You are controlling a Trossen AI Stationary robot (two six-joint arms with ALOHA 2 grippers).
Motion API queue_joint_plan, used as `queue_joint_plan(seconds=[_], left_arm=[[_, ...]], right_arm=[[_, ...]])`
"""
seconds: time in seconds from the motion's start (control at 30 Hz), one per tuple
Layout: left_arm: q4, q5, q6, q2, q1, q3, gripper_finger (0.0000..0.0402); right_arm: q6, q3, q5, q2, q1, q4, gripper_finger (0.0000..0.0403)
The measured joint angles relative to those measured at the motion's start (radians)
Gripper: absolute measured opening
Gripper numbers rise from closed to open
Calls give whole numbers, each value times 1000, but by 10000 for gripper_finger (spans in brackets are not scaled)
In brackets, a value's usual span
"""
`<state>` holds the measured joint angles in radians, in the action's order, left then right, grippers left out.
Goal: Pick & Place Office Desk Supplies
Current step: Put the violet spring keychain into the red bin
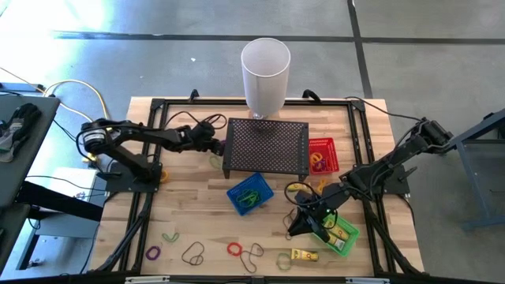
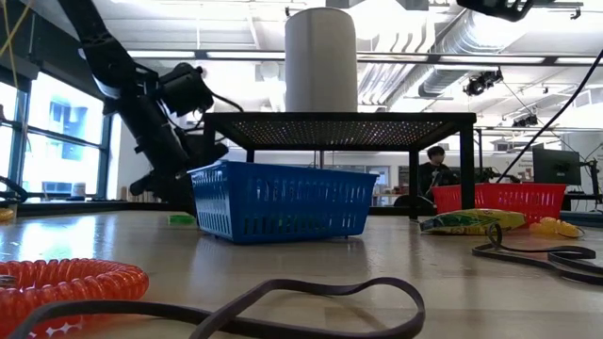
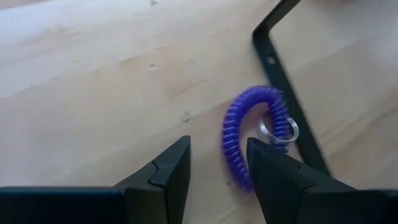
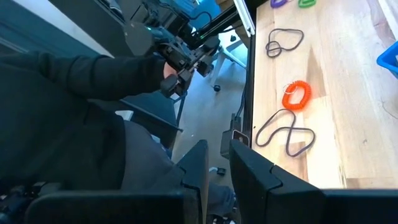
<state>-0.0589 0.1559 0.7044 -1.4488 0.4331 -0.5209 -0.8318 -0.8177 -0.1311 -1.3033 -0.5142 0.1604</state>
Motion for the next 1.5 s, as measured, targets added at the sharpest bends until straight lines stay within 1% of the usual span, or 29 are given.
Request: queue_joint_plan(seconds=[0.27,0.4,0.47,0.53,0.67,0.83,0.9,1.0,1.07,1.13,1.2,1.27,1.37,1.5], left_arm=[[-33,28,-1,-65,-32,-3,152],[-28,52,-50,-66,-50,-3,151],[-24,75,-73,-67,-59,-3,143],[-18,99,-100,-67,-69,-3,128],[-7,137,-111,-68,-87,-2,83],[27,137,-129,-68,-89,-2,23],[45,128,-128,-68,-89,-2,11],[53,117,-113,-65,-91,-2,6],[62,111,-85,-46,-96,-1,5],[80,96,-93,-12,-111,1,4],[140,75,-102,38,-126,1,3],[226,66,-103,96,-137,-6,3],[376,83,-102,208,-168,-31,2],[611,85,-52,371,-258,-63,2]], right_arm=[[-2,0,2,0,1,4,52],[-5,0,1,0,6,8,52],[-9,0,1,0,6,8,52],[-10,0,1,0,6,9,52],[-12,0,1,0,6,9,52],[-14,0,1,0,6,10,52],[-13,0,1,0,6,10,52],[-13,0,1,0,6,10,52],[-13,0,1,0,6,10,52],[-13,0,1,0,6,10,52],[-12,0,2,0,6,10,52],[-10,0,2,0,6,10,52],[-3,0,2,0,6,15,52],[-2,0,2,0,6,16,52]])
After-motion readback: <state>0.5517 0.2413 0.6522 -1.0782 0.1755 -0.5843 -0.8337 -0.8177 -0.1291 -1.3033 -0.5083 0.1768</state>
